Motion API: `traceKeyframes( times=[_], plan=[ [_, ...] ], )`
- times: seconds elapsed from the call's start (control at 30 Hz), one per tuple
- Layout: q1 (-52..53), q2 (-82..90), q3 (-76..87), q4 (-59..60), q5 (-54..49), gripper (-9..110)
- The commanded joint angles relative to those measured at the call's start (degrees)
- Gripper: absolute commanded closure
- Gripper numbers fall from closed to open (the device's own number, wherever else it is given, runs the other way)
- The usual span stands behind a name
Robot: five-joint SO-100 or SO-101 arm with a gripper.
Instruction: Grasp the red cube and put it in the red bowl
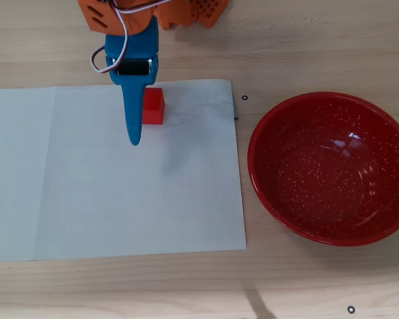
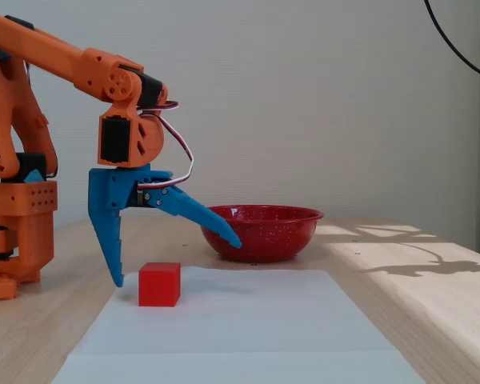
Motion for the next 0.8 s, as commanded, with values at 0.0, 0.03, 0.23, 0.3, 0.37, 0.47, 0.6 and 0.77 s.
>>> traceKeyframes(
  times=[0.0, 0.03, 0.23, 0.3, 0.37, 0.47, 0.6, 0.77],
  plan=[
    [1.58, 0.09, -2.11, -2.29, 0.26, 32],
    [1.85, -0.53, -2.11, -2.81, 0.18, 32],
    [2.81, -3.60, -3.16, -4.66, -1.05, 33],
    [3.16, -4.22, -3.25, -5.27, -1.41, 35],
    [3.43, -4.75, -3.25, -5.89, -1.76, 36],
    [3.69, -5.01, -2.99, -6.94, -2.11, 41],
    [3.96, -5.27, -2.81, -7.73, -2.64, 51],
    [3.87, -5.19, -3.16, -7.91, -2.72, 72]
  ],
)
